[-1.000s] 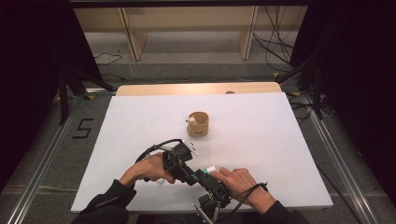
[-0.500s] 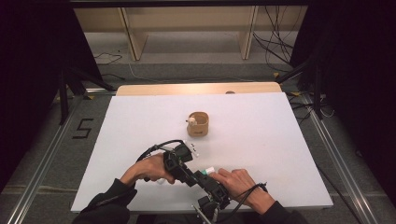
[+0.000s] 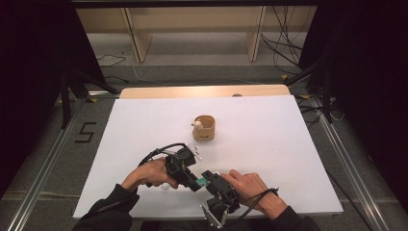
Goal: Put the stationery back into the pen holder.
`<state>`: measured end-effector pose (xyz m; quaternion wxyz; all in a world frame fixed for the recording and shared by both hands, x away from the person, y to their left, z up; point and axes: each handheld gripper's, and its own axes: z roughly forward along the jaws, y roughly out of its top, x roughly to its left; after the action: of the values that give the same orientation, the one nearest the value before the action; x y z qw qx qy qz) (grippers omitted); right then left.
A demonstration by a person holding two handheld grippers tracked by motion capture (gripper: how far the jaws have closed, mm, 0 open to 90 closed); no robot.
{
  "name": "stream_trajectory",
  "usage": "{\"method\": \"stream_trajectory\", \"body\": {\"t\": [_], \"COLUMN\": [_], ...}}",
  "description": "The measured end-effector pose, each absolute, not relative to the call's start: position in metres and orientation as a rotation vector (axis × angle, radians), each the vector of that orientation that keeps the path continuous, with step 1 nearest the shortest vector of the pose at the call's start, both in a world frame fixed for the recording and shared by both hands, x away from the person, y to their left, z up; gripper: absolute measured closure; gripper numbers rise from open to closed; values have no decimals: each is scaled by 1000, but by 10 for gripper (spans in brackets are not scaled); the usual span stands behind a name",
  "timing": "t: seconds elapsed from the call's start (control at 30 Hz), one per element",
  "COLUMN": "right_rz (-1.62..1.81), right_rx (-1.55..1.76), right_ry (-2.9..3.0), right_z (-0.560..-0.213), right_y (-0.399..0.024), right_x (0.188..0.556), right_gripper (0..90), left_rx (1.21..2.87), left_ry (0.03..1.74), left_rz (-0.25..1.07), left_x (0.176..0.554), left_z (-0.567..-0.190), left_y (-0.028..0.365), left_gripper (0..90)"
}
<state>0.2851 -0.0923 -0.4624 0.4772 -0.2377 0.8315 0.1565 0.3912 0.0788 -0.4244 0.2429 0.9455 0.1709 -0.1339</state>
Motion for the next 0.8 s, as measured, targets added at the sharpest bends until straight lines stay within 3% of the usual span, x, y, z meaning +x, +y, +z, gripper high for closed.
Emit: {"method": "stream_trajectory", "body": {"t": [0.27,0.8], "right_rz": [480,1193], "right_rx": [-431,576], "right_ry": [2100,2342], "right_z": [-447,-411], "right_y": [-107,-157], "right_x": [291,336], "right_gripper": [348,225], "left_rx": [2535,2222], "left_ry": [537,767], "left_rz": [-322,11], "left_x": [396,409], "left_z": [-420,-408], "left_y": [93,106], "left_gripper": [655,655]}}
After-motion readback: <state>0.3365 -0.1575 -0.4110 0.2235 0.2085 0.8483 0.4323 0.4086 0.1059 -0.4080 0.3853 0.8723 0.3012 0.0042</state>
